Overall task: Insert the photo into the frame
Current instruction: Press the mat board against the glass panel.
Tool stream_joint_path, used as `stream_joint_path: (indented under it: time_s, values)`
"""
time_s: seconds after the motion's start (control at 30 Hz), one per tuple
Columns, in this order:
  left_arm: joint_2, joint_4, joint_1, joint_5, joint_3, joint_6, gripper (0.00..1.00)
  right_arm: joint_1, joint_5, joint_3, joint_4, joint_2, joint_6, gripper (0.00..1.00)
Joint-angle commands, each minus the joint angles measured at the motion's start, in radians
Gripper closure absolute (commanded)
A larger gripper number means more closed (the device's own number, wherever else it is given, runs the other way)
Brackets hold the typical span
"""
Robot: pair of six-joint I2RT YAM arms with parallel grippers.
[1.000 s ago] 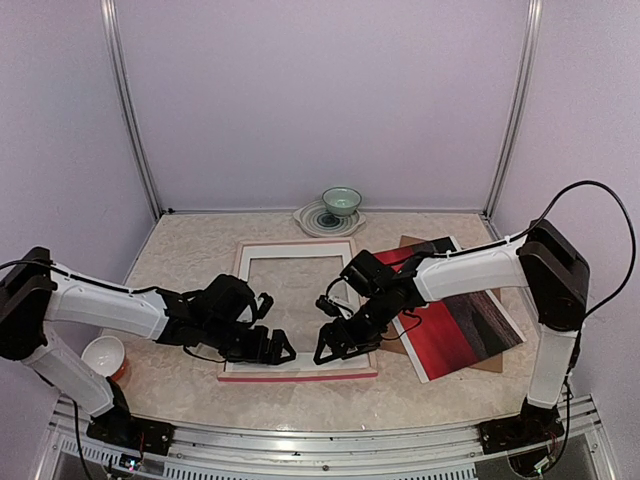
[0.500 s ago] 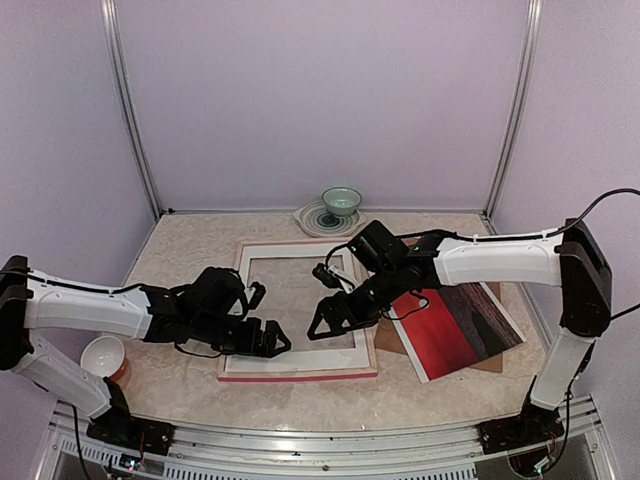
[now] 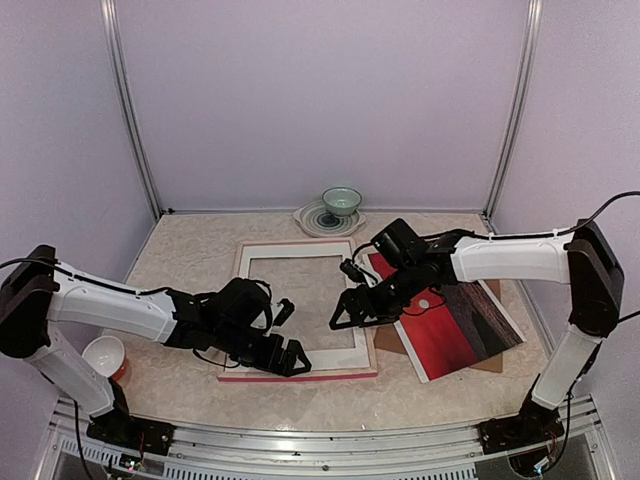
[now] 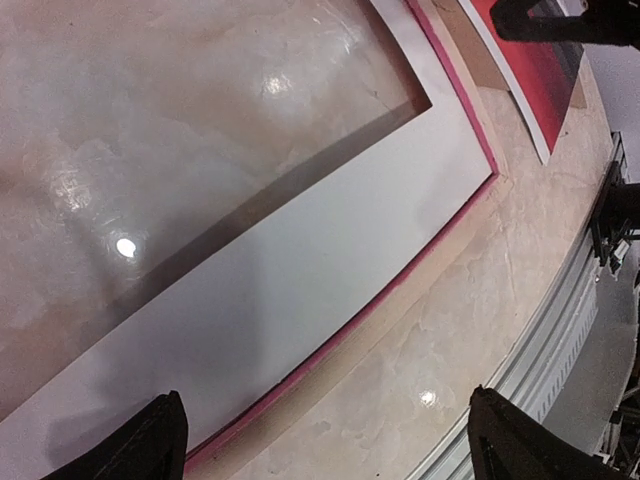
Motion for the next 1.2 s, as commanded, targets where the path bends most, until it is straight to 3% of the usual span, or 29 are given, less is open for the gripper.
stream_joint_path:
  time_s: [0.0,0.23,0.63,0.9,1.17]
  values:
    - [0.067,-0.003,-0.013,-0.027,0.037,0.033,0.04,-0.103,0.016,-0.083,0.041,-0.092,0.067,0.07]
    - [0.117,-0.009,-0.013,-0.041,0.044,0.04,0.04,-0.19,0.05,-0.132,0.033,-0.165,0.07,0.06]
    - [-0.008,-0.035,-0.012,-0.09,0.19,0.088,0.02,-0.461,0.143,-0.203,0.007,-0.289,0.068,0.06]
    - [0.077,0.025,-0.009,-0.118,0.348,0.107,0.01,-0.643,0.172,-0.334,0.035,-0.412,0.121,0.06]
    - [0.228,0.068,-0.017,-0.04,0.493,0.107,0.01,-0.776,0.283,-0.424,-0.039,-0.539,0.133,0.01]
